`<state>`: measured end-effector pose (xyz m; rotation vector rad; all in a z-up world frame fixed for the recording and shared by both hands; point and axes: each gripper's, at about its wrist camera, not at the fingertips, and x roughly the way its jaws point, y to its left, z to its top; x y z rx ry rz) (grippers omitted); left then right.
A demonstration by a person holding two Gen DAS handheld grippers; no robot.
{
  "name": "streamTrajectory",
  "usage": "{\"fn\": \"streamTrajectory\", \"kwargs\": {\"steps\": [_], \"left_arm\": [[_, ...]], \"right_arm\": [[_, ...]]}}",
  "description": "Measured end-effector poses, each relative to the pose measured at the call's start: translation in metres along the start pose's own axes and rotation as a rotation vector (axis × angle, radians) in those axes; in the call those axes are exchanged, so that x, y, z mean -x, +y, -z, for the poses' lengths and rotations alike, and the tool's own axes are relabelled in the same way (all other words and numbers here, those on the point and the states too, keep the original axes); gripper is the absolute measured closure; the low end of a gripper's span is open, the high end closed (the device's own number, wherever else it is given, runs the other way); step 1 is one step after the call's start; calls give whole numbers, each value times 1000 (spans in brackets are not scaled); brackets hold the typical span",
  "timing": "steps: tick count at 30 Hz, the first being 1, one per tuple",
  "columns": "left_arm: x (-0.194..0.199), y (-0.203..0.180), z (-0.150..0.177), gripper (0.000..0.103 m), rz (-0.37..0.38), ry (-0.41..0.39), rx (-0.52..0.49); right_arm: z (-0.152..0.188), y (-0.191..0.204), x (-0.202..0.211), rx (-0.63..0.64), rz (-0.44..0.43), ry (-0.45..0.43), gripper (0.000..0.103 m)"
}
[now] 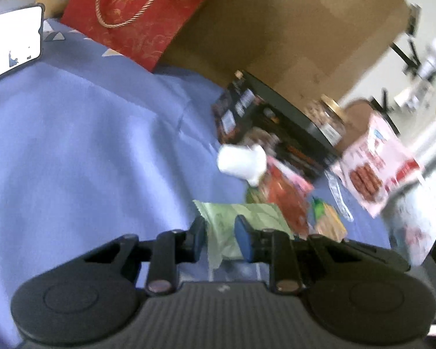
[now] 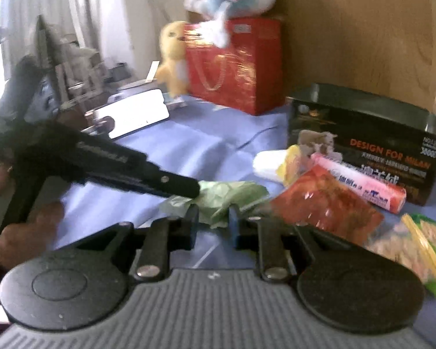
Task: Organize snacks
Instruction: 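Reach to the light green wrapped snack and grasp it with the left gripper, then lower the green wrapped snack into the black box and release it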
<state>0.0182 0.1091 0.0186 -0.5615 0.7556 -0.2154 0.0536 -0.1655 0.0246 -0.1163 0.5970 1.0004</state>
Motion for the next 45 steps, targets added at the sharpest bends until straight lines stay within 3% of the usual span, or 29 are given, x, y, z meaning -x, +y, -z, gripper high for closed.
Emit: {"fn": "streamTrajectory", "kwargs": {"steps": [4,6,11,15,19,25,32,37,40,43,45], "left_arm": [[13,-14,26,74,-10,28,-92],[20,-17,33,70,-13,25,-116],[24,-20,24,70,-21,0,-109],[3,-26,25,71,-47,57,-140],[-1,-32,28,72,-18,52,-146],[-4,-61,2,72,14,12,-200],[-36,-111,-68,71,59,-98,-283],[-82,-125,-113,71,62,-129,-282],[-118,-124,-126,69,29,-122,-268],[-138,-122,-127,69,12,-101,-256],[-133,-115,-123,69,48,-109,-229]], "right_arm": [[24,7,24,-41,-46,19,75],[35,4,32,-53,-19,25,59],[38,-2,26,-73,-3,55,59],[34,1,15,-57,-30,60,59],[31,7,8,0,-33,60,61],[22,-11,25,-39,-30,-19,62],[-32,-57,42,-25,95,-178,62],[-67,-105,24,-47,150,-214,62],[-74,-124,8,-41,222,-197,59],[-73,-138,1,-20,376,-200,59],[-66,-148,16,-87,370,-220,59]]}}
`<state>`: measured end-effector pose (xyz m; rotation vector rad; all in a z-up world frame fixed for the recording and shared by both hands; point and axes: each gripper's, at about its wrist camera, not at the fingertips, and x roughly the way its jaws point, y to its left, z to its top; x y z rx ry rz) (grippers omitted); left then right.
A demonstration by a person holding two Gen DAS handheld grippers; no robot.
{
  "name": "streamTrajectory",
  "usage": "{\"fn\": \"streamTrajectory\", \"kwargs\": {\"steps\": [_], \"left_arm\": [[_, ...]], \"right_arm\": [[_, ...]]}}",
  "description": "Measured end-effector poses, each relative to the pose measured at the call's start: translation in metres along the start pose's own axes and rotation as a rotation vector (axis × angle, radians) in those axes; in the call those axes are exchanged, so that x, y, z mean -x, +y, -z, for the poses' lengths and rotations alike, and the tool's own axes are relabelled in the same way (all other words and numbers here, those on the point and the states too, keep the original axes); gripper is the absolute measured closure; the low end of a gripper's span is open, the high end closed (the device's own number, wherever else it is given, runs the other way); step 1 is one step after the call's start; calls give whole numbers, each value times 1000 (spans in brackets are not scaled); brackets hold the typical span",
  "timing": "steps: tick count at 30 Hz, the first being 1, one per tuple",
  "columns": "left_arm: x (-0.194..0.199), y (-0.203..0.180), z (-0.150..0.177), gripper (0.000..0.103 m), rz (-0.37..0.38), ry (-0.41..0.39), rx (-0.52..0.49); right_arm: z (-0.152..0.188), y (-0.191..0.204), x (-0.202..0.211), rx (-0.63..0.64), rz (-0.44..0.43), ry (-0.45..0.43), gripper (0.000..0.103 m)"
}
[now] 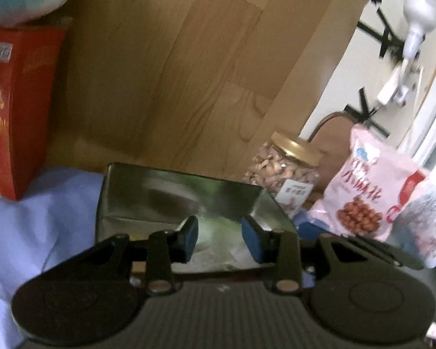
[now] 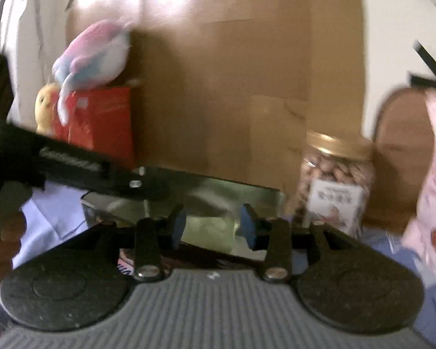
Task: Organize snacks
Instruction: 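Lower the green wrapped snack into the black box and release it, then grasp the clear peanut bag with yellow edge using the left gripper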
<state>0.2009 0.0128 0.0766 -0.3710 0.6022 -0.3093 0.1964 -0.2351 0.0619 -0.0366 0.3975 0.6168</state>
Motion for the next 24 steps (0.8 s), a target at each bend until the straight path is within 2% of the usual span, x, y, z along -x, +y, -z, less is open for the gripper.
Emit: {"fn": "streamTrajectory", "kwargs": {"steps": [8,13,17,19,21,24], "left_arm": [[52,10,29,69,-1,-16,16],[77,11,69,68,34,28,28],[86,11,98,68,70,86,50],[90,10,107,69,67,99,49],[93,9,111,68,58,106,44],[100,12,115,69,55,101,56]], "right_arm": [[25,-24,56,-151,15,-28,59],[54,-36,79,-286,30,22,59],[68,-49,75,-391,46,105,60],[78,-51,70,-462,1,156,60],[85,-36,62,-467,-49,215,60],[87,9,62,-327,-107,237,60]]}}
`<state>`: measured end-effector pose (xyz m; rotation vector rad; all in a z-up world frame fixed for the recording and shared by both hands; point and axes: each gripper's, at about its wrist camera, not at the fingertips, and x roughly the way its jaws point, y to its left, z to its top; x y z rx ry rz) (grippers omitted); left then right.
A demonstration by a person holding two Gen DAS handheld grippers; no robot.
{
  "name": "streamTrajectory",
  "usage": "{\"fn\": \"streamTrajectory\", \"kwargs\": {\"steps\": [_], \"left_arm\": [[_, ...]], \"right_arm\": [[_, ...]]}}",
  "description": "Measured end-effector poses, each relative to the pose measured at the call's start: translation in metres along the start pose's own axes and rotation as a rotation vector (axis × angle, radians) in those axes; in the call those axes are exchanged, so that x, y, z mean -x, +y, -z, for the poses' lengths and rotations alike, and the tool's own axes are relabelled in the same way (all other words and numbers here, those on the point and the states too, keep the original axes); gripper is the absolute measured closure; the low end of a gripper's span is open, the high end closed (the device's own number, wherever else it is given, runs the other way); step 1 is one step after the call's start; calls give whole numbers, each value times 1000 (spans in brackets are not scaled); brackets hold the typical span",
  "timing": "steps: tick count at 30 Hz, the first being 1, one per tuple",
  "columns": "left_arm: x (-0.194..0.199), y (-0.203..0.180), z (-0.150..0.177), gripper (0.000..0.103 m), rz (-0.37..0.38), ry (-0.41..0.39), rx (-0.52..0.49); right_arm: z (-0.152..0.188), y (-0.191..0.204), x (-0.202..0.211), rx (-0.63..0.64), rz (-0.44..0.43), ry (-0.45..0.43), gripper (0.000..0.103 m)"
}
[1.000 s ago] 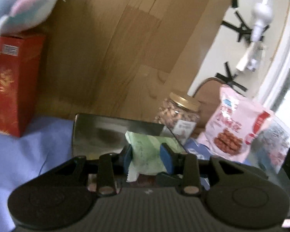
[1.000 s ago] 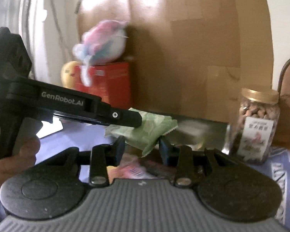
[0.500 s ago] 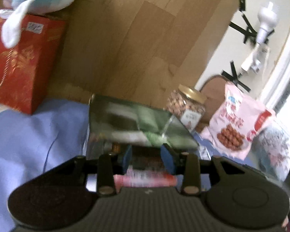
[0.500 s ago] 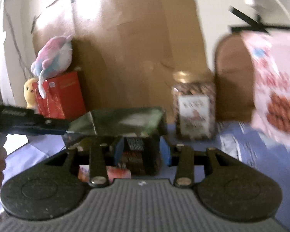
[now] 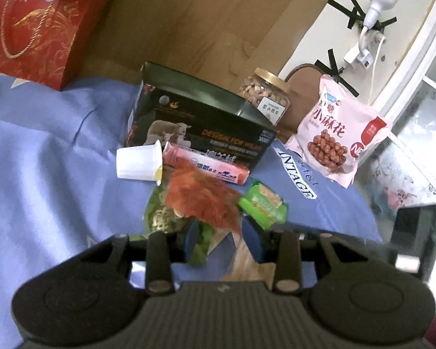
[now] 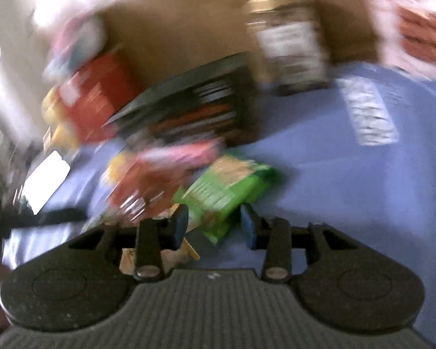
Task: Organize snacks
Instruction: 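Grasp the clear peanut bag with yellow edge using the left gripper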
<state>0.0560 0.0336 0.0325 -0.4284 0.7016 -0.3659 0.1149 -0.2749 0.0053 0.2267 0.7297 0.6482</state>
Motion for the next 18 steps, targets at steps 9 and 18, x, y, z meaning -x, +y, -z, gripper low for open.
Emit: {"fn": "streamTrajectory", "kwargs": {"steps": [9,18], "left_arm": [[18,7,14,69,24,9,29],[54,6,57,68,117,148,41]], "right_arm": [[13,33,29,128,-42,-54,60],[17,26,9,14,-180,43,60]]}}
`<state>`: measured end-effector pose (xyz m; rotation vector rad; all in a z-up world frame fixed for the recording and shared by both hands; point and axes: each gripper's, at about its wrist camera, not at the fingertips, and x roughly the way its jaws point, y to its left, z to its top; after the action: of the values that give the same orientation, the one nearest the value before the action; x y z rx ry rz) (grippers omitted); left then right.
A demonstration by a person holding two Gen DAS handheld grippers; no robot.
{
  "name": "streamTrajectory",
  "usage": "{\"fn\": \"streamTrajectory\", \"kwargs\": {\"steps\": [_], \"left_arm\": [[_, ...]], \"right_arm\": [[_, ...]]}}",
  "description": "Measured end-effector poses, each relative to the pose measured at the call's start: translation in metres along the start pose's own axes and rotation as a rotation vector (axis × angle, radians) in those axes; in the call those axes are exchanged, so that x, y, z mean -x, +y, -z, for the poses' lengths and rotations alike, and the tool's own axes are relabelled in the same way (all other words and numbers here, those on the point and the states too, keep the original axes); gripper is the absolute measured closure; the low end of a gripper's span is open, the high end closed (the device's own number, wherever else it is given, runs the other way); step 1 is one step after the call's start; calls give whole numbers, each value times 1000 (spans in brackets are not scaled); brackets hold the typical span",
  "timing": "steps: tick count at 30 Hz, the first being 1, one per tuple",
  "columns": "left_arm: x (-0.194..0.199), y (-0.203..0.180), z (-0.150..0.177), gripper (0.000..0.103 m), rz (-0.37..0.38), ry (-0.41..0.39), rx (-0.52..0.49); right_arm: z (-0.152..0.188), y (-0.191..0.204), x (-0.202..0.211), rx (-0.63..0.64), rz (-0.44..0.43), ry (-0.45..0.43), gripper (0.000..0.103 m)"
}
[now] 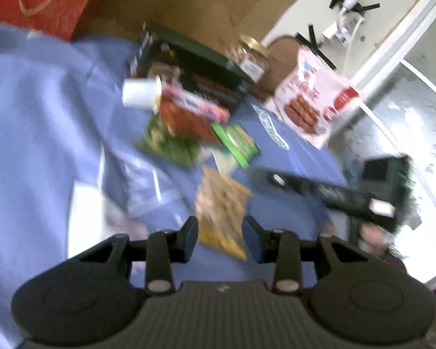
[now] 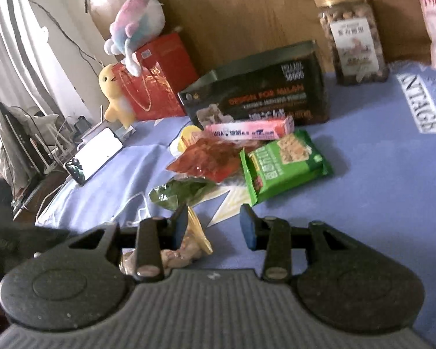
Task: Organize snacks
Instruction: 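Grasp the clear peanut bag with yellow edge using the left gripper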
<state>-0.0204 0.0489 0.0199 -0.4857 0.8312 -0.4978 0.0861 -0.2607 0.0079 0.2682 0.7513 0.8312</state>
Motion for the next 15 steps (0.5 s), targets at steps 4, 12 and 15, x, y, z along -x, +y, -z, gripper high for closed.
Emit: {"fn": "streamTrajectory", "kwargs": {"steps": [4,12,15], "left_arm": [[-14,-1,13,68,54,52,59],[-29,16,-6,70,-27,-9,157],[-21,22,-12,65,-47,-40,172]], "right_arm": [[3,-3,-12,-32,-36,40,63],[18,0,6,-59,-181,116,72],[24,8,23,4,-196,79,69]]}}
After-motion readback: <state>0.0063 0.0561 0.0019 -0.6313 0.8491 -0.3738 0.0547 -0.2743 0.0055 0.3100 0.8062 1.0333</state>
